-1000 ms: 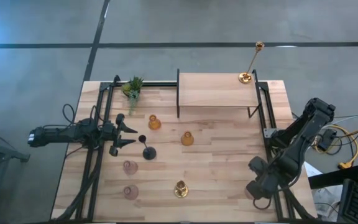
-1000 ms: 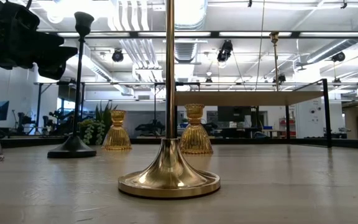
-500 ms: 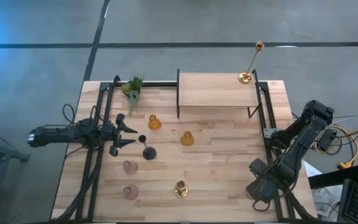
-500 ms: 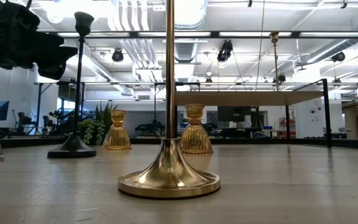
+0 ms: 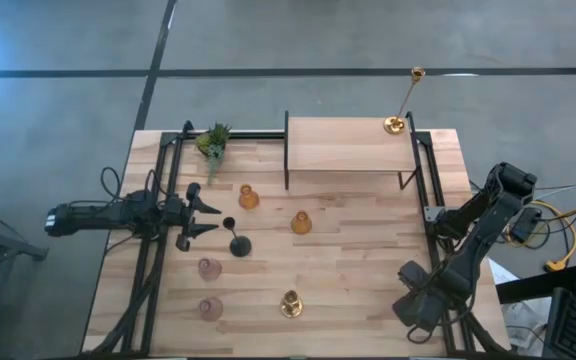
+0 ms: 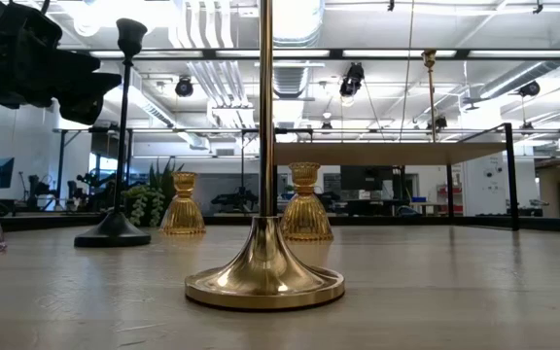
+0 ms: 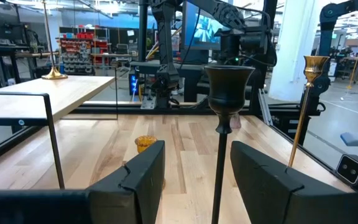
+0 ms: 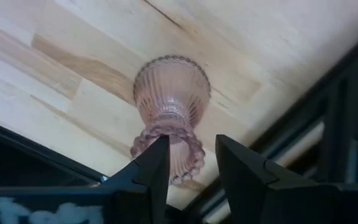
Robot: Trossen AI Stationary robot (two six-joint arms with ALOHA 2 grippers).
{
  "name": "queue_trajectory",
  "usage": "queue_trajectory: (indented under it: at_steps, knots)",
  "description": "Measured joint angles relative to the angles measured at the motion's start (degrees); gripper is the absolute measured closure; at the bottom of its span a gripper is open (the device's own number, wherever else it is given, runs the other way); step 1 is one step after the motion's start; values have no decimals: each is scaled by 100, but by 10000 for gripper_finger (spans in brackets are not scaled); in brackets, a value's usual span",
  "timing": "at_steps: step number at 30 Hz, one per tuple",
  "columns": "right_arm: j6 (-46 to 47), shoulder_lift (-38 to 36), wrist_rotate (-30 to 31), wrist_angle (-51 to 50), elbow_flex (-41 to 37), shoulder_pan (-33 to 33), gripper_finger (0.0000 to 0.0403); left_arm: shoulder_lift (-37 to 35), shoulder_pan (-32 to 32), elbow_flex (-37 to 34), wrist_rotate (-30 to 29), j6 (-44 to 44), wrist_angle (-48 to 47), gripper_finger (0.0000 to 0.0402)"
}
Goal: Pick & Place candle stick holders
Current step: Put the bottom right pink candle holder on the shelf
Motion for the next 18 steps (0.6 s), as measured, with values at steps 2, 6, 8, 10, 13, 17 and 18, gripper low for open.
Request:
queue_trajectory:
  at_steps: [2, 6, 8, 10, 13, 17, 18]
  knots:
    - [2, 0, 26, 164, -101, 0, 290, 0, 2, 2, 0, 0, 2, 213]
    - [-17, 0, 35, 350, -268, 0, 310, 0, 2, 2, -2, 0, 2, 213]
    - [-44, -11, 35, 458, -329, -2, 328, 0, 2, 2, -2, 0, 2, 213]
    - [-67, -17, 33, 529, -353, -2, 352, 0, 2, 2, -1, 0, 0, 213]
    - [-190, -31, 70, 639, -349, -7, 379, 0, 2, 2, 0, 0, 0, 213]
    - [-555, -72, 235, 650, -343, -113, 380, -1, 0, 2, 0, 0, 2, 213]
    - [-713, -104, 261, 646, -343, -178, 381, 0, 2, 1, 0, 0, 0, 213]
